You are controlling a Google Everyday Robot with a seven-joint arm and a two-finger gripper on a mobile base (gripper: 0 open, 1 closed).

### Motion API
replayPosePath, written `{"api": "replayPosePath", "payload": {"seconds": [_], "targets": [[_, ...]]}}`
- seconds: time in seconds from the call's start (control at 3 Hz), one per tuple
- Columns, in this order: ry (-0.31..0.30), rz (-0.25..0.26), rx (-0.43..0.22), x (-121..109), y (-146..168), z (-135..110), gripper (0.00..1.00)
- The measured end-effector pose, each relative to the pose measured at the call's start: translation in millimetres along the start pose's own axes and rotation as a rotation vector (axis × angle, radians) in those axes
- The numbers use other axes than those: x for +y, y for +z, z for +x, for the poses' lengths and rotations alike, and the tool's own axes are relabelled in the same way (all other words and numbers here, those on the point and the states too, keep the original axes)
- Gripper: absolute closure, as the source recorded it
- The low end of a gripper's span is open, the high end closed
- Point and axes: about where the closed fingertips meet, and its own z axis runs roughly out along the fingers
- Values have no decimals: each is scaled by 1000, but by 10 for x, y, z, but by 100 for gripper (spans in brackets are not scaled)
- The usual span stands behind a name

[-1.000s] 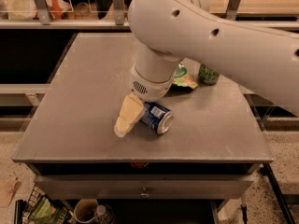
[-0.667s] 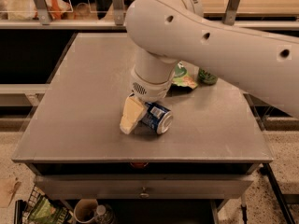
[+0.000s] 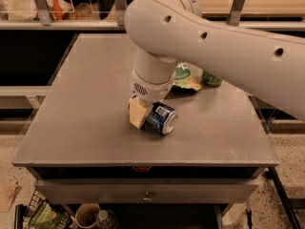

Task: Place pepsi can upright

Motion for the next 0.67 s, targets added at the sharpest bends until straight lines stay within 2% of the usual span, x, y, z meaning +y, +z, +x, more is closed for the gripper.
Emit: {"api": "replayPosePath", "payload": {"seconds": [0.33, 0.67], "targets": [[-10, -43, -135, -66, -263, -98, 87], [-21, -149, -376, -190, -575, -250, 100]]}}
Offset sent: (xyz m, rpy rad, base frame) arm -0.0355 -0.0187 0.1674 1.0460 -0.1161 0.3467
